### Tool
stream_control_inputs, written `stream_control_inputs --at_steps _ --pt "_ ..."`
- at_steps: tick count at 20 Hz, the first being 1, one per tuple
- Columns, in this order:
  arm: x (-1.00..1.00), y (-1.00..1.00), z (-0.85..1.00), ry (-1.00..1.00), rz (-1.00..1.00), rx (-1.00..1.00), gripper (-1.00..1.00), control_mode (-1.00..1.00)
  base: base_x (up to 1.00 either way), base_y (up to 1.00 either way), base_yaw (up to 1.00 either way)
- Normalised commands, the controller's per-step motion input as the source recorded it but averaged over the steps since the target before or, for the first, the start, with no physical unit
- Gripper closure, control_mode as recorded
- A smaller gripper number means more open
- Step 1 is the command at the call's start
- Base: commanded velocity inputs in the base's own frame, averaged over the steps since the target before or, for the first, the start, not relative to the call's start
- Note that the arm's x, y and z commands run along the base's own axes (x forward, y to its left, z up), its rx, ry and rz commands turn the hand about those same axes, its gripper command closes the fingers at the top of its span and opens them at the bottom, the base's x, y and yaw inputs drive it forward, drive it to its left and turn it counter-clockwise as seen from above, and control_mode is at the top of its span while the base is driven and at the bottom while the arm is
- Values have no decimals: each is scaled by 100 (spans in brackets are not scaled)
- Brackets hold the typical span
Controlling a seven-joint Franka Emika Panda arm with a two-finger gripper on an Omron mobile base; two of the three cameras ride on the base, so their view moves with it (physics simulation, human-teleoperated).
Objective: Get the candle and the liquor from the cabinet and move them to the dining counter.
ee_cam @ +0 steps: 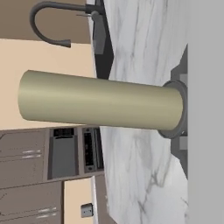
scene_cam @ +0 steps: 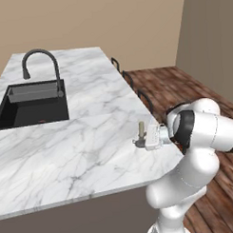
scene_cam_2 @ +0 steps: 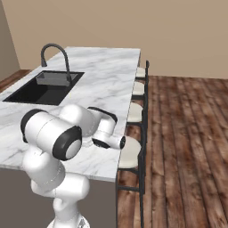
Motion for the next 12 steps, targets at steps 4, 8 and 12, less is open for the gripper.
stream_control_inputs --at_steps 4,8,12 --pt "3 5 -27 0 0 0 100 -100 0 0 0" --pt "1 3 -32 0 0 0 100 -100 0 0 0" --pt "0 1 -35 0 0 0 100 -100 0 0 0"
